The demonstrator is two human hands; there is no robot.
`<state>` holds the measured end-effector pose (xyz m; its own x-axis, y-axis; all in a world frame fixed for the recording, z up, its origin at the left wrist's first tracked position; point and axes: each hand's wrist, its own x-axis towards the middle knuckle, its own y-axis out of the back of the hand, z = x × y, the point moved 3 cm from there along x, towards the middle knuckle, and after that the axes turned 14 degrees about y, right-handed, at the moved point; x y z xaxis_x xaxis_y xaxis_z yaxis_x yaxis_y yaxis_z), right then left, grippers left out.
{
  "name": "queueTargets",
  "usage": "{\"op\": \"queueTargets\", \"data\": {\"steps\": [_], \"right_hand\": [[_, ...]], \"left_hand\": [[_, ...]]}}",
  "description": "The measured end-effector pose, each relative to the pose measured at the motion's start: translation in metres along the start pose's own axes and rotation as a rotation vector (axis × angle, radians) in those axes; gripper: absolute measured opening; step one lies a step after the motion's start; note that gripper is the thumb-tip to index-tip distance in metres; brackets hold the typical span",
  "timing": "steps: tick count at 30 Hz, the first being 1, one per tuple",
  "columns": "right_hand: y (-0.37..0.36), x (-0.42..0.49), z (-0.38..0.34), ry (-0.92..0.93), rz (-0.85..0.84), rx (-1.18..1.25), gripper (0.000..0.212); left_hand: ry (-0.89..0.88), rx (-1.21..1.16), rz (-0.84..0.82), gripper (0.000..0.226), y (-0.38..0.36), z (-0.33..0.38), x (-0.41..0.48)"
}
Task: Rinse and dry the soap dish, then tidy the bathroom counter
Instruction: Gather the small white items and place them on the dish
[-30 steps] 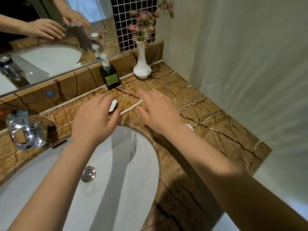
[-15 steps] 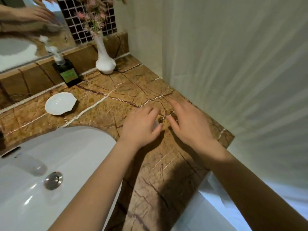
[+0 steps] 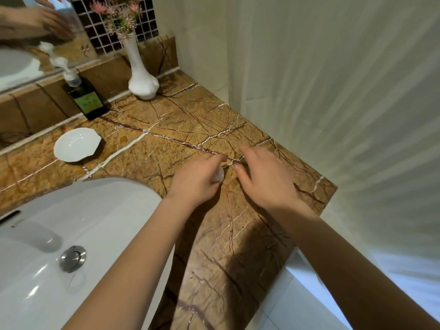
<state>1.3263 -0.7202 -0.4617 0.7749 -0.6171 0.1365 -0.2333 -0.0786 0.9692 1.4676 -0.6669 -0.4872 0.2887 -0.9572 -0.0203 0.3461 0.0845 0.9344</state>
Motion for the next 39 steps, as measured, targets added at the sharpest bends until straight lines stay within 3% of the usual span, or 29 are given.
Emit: {"op": "queueTargets", "data": {"steps": [4, 14, 22, 31, 39], "right_hand": [[-0.010, 0.007, -0.017, 0.007, 0.023, 0.027, 0.044], [-0.042, 0.035, -0.058, -0.008, -0.143, 0.043, 0.051], [-0.040, 0.056, -0.074, -0.007, -0.168, 0.048, 0.029], [-0.001, 0.136, -0.127, 0.227, -0.034, 0.164, 0.037], [-0.008, 0.178, -0.151, 0.358, -0.058, 0.169, 0.039]], "left_hand": [[0.011, -0.045, 0.063, 0.046, 0.019, -0.020, -0.006], [0.094, 0.005, 0.154, 0.048, 0.071, -0.088, -0.037], [0.151, -0.028, 0.206, 0.044, 0.079, -0.112, -0.039], [0.513, -0.012, 0.373, 0.036, 0.112, -0.185, -0.024], [0.729, 0.121, 0.374, 0.032, 0.112, -0.245, 0.007]]}}
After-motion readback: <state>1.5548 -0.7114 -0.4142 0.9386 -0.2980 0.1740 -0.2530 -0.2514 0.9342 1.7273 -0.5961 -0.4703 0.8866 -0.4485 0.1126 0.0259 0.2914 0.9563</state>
